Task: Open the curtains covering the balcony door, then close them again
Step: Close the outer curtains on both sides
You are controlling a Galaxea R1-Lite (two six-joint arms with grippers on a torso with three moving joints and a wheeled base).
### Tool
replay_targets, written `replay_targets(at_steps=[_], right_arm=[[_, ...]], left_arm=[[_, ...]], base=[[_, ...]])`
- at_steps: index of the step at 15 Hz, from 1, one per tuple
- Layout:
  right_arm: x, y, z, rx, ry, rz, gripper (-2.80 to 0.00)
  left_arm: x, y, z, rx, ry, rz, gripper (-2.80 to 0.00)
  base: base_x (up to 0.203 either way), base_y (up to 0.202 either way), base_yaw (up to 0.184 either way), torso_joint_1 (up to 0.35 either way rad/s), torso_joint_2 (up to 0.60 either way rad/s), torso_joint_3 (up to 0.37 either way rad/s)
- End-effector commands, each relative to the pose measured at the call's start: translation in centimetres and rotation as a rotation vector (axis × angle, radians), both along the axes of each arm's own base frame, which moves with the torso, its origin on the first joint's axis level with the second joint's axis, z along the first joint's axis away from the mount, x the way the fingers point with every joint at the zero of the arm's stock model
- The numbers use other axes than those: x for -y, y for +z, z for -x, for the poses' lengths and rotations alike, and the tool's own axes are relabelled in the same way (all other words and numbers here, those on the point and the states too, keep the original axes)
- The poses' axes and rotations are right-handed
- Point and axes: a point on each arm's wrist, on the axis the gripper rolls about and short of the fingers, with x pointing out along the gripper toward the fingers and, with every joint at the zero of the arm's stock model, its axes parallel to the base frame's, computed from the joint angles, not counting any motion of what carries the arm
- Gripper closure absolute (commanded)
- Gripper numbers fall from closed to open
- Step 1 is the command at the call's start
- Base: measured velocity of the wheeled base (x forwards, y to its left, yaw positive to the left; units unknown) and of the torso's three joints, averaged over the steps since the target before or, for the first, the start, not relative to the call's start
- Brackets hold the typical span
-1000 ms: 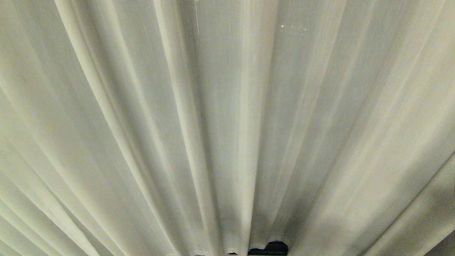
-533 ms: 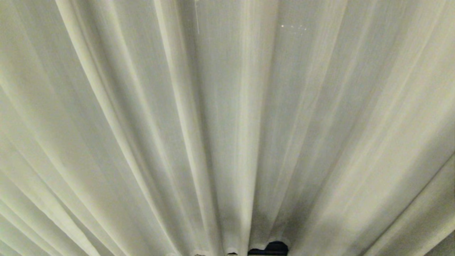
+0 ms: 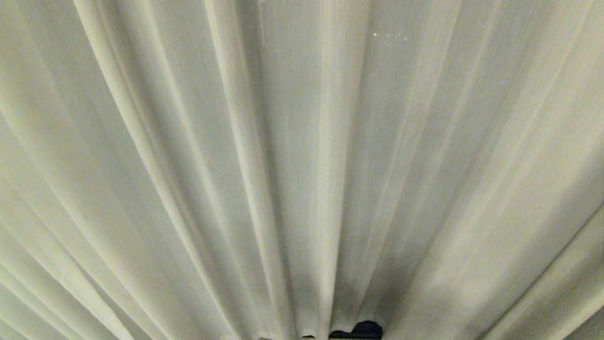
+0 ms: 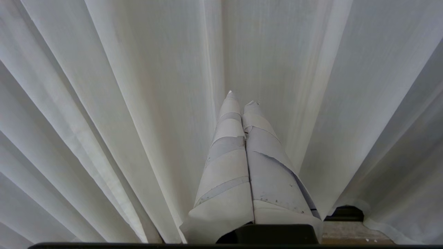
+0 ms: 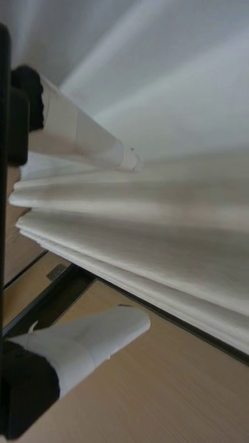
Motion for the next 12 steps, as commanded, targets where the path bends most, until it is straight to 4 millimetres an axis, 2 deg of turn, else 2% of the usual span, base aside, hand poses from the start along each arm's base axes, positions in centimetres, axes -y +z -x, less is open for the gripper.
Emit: replay_targets(at_steps=[1,8,12], right_arm=[[3.2,0.7,-2.9,-0.030,-0.041,-0.053,-2.80],[10.5,5.7,-8.8,0.177,-0.106,-0.008,-2.80],[13.3,5.7,-11.4,0.260,-0.079,-0.030,-2.80]], left_arm=[[0.0,0.0,0.0,0.001,0.000,0.000,0.00],[0.0,0.0,0.0,0.001,0.000,0.000,0.00],[0.0,0.0,0.0,0.001,0.001,0.000,0.00]], base=[[0.000,0.000,0.000,0.000,0.00,0.000],[0.000,0.000,0.000,0.000,0.00,0.000],[0.000,0.000,0.000,0.000,0.00,0.000]])
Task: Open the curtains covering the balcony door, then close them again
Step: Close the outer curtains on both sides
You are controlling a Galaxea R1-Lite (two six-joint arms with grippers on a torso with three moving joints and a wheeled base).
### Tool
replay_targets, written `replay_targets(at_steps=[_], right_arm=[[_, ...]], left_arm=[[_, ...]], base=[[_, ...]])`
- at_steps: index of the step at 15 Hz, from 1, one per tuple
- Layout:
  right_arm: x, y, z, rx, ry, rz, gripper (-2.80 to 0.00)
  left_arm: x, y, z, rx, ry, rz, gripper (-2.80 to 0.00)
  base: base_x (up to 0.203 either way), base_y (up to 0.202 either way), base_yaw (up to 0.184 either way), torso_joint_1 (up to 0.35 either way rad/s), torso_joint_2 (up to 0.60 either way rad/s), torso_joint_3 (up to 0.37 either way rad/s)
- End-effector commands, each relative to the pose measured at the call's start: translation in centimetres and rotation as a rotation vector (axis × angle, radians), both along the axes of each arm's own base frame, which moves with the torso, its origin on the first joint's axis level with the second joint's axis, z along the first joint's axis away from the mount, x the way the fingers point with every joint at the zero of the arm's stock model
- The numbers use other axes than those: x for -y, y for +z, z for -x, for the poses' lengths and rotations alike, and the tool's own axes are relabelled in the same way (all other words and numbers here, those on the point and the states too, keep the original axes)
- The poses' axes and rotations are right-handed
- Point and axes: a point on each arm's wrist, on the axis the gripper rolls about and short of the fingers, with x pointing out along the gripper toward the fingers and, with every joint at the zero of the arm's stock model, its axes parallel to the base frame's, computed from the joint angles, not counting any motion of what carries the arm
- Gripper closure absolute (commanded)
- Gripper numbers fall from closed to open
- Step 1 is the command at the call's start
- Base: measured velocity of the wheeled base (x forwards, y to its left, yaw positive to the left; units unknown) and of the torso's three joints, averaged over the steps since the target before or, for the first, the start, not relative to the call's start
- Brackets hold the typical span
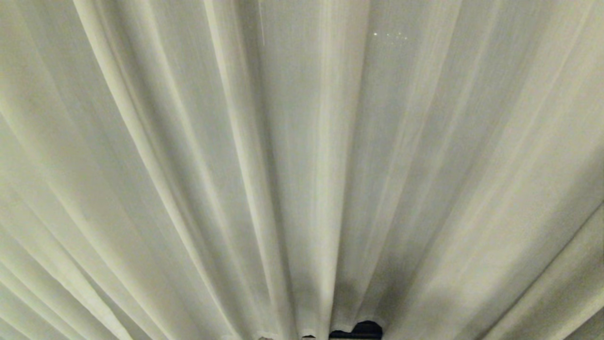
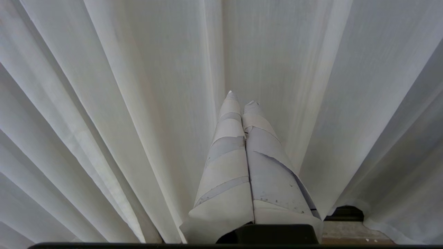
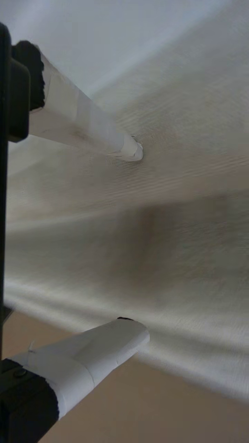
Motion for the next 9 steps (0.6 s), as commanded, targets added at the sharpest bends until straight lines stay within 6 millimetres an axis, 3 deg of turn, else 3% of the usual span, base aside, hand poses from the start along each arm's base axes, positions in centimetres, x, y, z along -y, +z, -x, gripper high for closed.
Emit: replay_targets(at_steps=[1,4,9], right_arm=[[2.3,-1.1,-2.3,0.001,0.033,-0.051,-2.80],[2.8,-1.4,-3.7,0.049,0.168,-0.090,-2.80],[2.3,-0.9,-3.7,0.112,0.316,-0.120,-2.80]], left_arm=[[0.0,0.0,0.0,0.001,-0.001,0.000,0.00],[0.0,0.0,0.0,0.001,-0.001,0.000,0.00],[0.0,0.0,0.0,0.001,-0.001,0.000,0.00]], base=[[0.000,0.000,0.000,0.000,0.00,0.000],[0.000,0.000,0.000,0.000,0.00,0.000],[0.000,0.000,0.000,0.000,0.00,0.000]])
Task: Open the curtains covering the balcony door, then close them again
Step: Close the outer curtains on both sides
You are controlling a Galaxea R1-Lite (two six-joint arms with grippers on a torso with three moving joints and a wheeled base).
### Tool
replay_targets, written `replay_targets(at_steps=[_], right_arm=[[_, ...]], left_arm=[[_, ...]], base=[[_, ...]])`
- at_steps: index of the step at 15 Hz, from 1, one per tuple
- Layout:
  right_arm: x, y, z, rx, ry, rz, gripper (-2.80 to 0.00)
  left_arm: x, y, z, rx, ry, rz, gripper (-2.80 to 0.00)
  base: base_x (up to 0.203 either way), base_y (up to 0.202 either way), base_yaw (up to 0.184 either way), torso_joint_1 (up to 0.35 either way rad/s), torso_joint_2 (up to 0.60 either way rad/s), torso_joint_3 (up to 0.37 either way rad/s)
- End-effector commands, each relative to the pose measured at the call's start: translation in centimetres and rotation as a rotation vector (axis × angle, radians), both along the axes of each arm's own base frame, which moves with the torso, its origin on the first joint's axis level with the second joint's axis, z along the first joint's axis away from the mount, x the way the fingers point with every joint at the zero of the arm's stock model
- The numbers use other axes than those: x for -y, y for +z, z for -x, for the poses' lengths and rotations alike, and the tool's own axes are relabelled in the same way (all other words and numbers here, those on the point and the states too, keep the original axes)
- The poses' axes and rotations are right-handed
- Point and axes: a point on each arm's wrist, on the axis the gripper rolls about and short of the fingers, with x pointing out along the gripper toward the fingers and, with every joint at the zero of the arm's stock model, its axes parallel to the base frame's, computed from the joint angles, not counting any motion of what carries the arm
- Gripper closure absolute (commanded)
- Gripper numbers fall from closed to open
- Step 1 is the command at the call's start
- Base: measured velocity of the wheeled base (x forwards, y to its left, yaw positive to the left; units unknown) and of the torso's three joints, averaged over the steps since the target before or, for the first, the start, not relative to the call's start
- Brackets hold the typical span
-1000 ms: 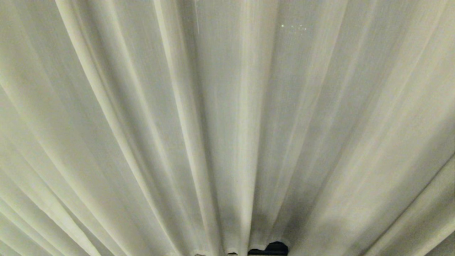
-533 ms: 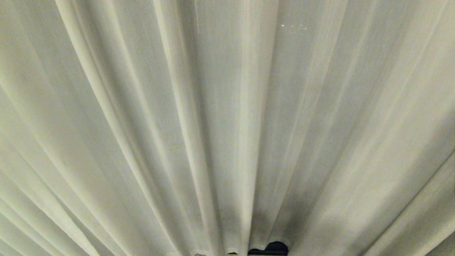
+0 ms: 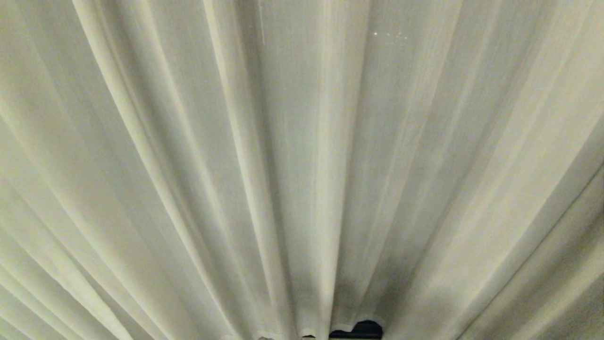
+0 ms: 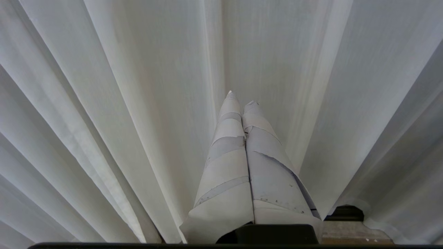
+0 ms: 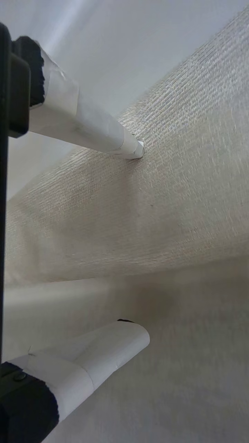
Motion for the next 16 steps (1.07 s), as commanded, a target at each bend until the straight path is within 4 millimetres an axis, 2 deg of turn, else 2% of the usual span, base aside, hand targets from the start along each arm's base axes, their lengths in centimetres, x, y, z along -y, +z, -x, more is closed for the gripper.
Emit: replay_targets(at_steps=[1,9,16], right_arm=[[-0.5,0.3,0.2,0.013,0.050,0.000,-2.80],[-2.2,2.1,1.6,0.072,0.127,0.029,-2.80],[-0.8,1.1,0.1,0.065,0.143,0.014,-2.80]], left_arm=[[0.0,0.0,0.0,0.001,0.000,-0.001,0.00],[0.0,0.0,0.0,0.001,0.000,-0.001,0.00],[0.0,0.0,0.0,0.001,0.000,-0.001,0.00]], base=[[0.000,0.000,0.000,0.000,0.00,0.000],[0.000,0.000,0.000,0.000,0.00,0.000],[0.000,0.000,0.000,0.000,0.00,0.000]])
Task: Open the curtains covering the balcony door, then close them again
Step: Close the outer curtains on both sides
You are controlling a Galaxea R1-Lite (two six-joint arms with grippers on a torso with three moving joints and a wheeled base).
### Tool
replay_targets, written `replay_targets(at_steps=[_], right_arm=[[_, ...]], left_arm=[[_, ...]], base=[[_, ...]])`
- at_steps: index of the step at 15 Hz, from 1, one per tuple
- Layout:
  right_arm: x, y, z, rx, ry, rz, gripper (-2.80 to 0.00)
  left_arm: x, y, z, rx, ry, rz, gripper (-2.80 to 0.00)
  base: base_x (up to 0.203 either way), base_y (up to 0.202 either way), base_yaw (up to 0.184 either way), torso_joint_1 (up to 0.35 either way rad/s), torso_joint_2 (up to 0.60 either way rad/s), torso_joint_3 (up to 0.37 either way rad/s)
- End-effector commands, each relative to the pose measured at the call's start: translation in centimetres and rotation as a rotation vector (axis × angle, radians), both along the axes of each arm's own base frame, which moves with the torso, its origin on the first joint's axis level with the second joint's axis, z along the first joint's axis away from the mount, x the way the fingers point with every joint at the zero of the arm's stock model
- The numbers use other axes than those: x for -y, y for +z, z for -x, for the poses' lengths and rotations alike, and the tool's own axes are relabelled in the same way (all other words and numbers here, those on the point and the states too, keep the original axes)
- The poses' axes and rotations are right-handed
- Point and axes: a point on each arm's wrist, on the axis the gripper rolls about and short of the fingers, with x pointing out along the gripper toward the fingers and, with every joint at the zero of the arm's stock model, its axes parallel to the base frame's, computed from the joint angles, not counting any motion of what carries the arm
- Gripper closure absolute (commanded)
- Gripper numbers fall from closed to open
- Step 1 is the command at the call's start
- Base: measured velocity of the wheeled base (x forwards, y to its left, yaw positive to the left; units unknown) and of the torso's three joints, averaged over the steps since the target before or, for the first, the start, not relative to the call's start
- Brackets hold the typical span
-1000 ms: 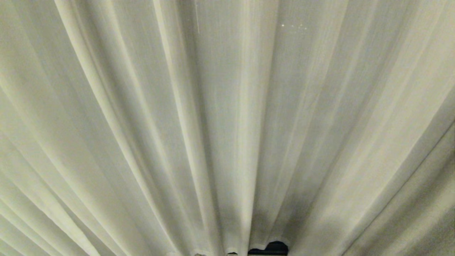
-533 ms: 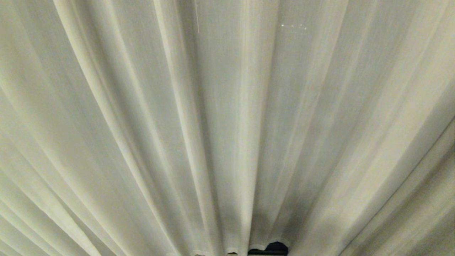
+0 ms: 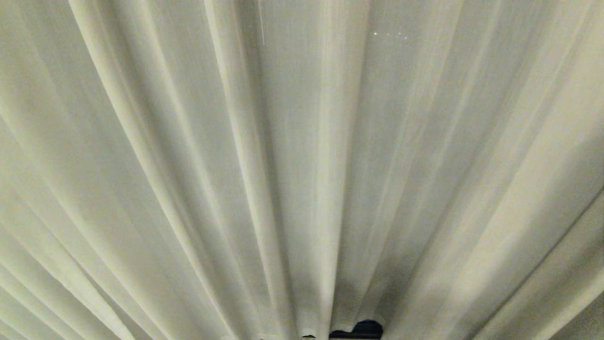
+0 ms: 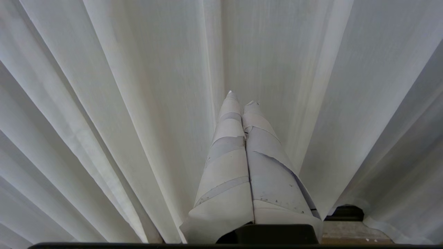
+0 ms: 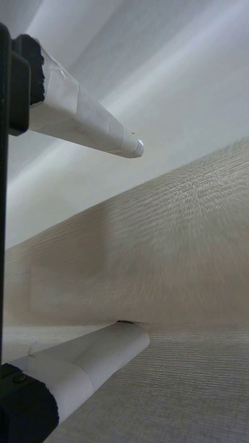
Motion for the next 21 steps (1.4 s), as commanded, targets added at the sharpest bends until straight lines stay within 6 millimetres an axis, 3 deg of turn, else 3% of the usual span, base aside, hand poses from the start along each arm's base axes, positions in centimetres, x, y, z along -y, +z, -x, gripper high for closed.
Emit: replay_targets(at_steps=[1,4,5,14,21], right_arm=[[0.9,-0.6,-1.0,0.000,0.004,-0.002,-2.80],[2.0,-0.9,-1.9,0.033,0.003,0.032,-2.80],[2.2,-1.0,-2.1,0.041,0.002,0.040,0.00],[2.6,-1.9,-1.8,0.030,-0.015,0.024,0.00],[1.1,-3.8,-0.4,-0.008,-0.013,-0.050,0.00]], left_arm=[[0.0,0.0,0.0,0.001,0.000,0.000,0.00],[0.0,0.0,0.0,0.001,0.000,0.000,0.00],[0.0,0.0,0.0,0.001,0.000,0.000,0.00],[0.0,0.0,0.0,0.001,0.000,0.000,0.00],[0.0,0.0,0.0,0.001,0.000,0.000,0.00]], base=[[0.000,0.000,0.000,0.000,0.00,0.000],[0.000,0.000,0.000,0.000,0.00,0.000],[0.000,0.000,0.000,0.000,0.00,0.000],[0.000,0.000,0.000,0.000,0.00,0.000],[0.000,0.000,0.000,0.000,0.00,0.000]])
